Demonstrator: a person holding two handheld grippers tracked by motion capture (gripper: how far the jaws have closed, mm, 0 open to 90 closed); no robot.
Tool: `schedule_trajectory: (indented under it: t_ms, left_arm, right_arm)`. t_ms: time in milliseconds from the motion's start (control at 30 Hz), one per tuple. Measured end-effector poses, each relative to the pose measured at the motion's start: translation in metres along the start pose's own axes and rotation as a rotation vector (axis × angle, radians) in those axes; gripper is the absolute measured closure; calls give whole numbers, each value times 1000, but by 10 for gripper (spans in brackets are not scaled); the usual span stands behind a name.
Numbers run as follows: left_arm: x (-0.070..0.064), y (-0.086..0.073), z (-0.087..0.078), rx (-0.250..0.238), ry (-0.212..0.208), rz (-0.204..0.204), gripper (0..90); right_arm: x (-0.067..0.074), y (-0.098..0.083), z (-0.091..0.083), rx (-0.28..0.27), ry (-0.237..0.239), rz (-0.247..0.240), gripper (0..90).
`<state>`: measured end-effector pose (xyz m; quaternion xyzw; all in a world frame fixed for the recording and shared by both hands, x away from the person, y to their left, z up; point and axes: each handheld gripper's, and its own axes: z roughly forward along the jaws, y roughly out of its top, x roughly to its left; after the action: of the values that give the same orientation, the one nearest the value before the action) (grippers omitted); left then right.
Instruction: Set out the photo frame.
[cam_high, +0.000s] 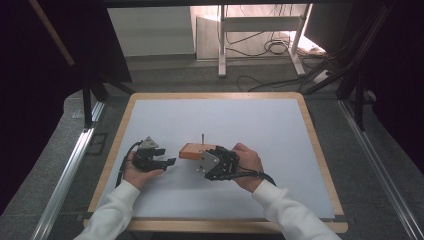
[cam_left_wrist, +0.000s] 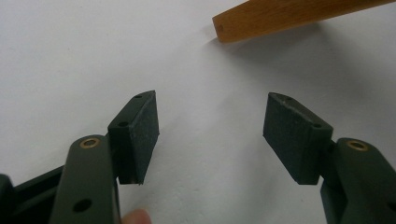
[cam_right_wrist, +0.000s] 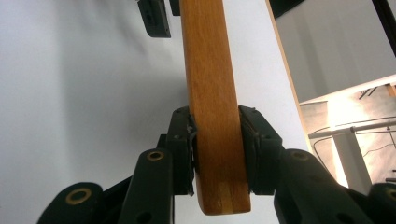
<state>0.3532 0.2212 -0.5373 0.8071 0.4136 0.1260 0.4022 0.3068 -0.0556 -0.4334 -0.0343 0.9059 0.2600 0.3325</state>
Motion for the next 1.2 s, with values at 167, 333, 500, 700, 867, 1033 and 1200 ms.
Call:
schedule_trajectory:
  t_ms: [167,333,500,700,867,1033,1200]
  left_arm:
    - [0,0,0,-3,-2,-3,351]
    - [1,0,0,-5,-4,-8,351]
    - [2,-1,-1,-6,-5,-14,351]
    - [2,0,-1,-7,-6,-16,351]
    - [3,-1,-1,-10,-6,-14,352]
    - [2,-1,-1,-9,-7,-10,351]
    - [2,0,-1,-9,-9,-16,351]
  right_arm:
    - [-6,3,-2,-7,17,6,694]
    - [-10,6,-3,-8,40,7,698]
    - [-15,8,-6,-20,71,32,700]
    - [-21,10,-15,-41,117,57,701]
    - [-23,13,-25,-69,165,68,700]
    - [-21,17,-36,-89,205,49,698]
    - [-21,15,-41,-106,244,72,696]
